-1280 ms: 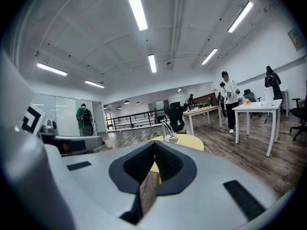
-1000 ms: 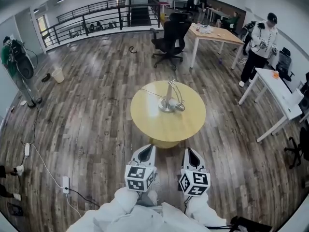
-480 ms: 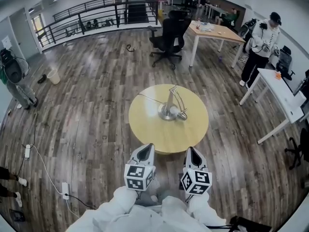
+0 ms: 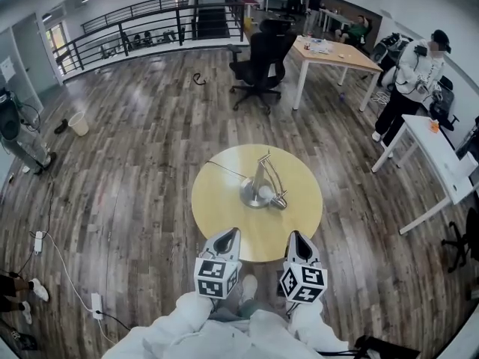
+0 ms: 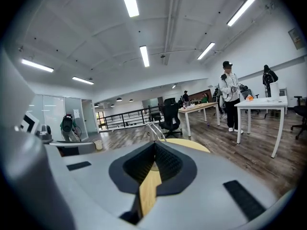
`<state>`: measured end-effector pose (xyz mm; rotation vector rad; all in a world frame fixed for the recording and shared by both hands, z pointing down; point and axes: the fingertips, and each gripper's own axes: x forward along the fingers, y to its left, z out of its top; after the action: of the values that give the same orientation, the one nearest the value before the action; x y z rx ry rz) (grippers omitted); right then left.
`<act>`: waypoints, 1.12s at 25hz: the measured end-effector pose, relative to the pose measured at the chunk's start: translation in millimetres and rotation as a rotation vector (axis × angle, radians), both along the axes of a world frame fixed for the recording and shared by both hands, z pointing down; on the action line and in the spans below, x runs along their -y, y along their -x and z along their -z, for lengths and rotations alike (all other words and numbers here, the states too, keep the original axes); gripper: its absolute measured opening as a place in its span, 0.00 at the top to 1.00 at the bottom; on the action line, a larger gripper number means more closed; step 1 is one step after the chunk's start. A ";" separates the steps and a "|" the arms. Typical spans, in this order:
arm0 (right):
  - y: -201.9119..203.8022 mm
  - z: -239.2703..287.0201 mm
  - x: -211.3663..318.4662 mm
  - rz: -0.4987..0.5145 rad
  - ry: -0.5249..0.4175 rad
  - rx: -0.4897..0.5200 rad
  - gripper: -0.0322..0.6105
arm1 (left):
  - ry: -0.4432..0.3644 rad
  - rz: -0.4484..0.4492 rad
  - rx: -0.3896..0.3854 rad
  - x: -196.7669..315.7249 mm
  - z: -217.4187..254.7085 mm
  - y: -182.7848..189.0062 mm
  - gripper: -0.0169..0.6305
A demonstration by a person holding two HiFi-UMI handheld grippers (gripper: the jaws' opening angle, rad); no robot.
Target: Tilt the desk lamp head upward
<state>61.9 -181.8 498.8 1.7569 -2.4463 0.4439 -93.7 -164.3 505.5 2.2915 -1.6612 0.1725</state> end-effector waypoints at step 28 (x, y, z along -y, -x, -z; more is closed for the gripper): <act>2.6 -27.8 220.6 0.166 0.048 0.051 0.93 | -0.050 -0.100 0.203 237.4 -53.3 -1.7 0.95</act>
<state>59.2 -402.3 526.6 1.5279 -2.5668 0.5322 -92.0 -401.7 558.7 2.4670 -1.6624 0.4030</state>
